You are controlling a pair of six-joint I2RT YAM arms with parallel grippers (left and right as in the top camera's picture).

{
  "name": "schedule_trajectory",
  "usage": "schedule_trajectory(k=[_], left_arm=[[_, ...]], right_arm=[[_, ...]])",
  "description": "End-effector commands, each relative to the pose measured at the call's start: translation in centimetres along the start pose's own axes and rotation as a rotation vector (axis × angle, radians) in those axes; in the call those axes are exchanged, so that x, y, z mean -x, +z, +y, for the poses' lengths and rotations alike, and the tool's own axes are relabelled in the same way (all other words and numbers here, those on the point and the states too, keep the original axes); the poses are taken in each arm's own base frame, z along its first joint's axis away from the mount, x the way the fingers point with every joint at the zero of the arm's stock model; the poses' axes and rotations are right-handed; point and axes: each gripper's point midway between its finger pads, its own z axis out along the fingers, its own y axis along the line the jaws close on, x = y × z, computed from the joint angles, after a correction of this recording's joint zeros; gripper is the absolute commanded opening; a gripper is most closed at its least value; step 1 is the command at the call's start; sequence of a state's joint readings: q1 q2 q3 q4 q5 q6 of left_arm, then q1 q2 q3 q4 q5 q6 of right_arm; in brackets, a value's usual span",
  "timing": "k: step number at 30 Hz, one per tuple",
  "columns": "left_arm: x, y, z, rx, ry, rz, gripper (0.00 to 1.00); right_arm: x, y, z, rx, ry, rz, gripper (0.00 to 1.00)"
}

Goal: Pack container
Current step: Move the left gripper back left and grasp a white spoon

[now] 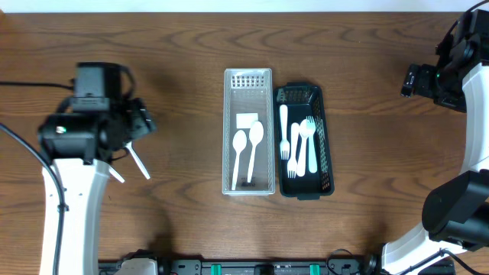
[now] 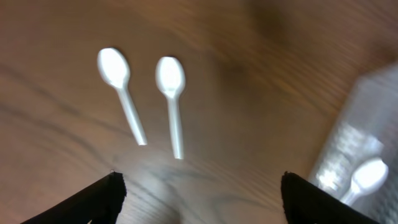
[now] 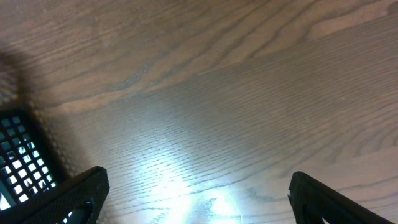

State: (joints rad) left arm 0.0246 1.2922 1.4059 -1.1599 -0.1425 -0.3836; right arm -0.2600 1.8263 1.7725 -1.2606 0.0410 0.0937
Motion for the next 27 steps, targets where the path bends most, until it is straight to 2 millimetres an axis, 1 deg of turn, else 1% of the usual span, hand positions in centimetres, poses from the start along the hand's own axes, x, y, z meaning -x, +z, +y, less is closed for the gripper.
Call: schedule_trajectory(k=[1,3,7,9,14,16,20,27], left_arm=[[-0.6,3.0,2.5,0.085,-0.034,0.072,0.86],[-1.1,5.0,3.4,0.110,-0.054,0.112,0.89],[-2.6,9.2,3.3,0.074,-0.050,0.214,0.90],[-3.5,11.4,3.7,0.083,-0.061,0.261,0.90],[-5.1,15.7,4.1,0.080,-0.018,0.351,0.90],[-5.7,17.1,4.1,0.066,0.001,0.389,0.90],[-6.9,19.3,4.1,0.027,0.005,0.463,0.90],[-7.7,21.9,3.7,0.000,-0.007,0.505,0.90]], right_arm=[[-0.2,0.2,-0.1,-0.005,-0.020,0.010,0.96],[-0.3,0.2,-0.1,-0.005,-0.020,0.016,0.96],[-0.5,0.1,-0.2,-0.006,-0.021,0.024,0.96],[-0.8,0.1,-0.2,-0.007,-0.021,0.036,0.96],[-1.3,0.1,-0.2,-0.009,-0.022,0.057,0.96],[-1.3,0.1,-0.2,-0.009,-0.022,0.057,0.96],[-1.4,0.1,-0.2,-0.009,-0.022,0.059,0.96],[-1.4,0.1,-0.2,-0.008,-0.022,0.060,0.96]])
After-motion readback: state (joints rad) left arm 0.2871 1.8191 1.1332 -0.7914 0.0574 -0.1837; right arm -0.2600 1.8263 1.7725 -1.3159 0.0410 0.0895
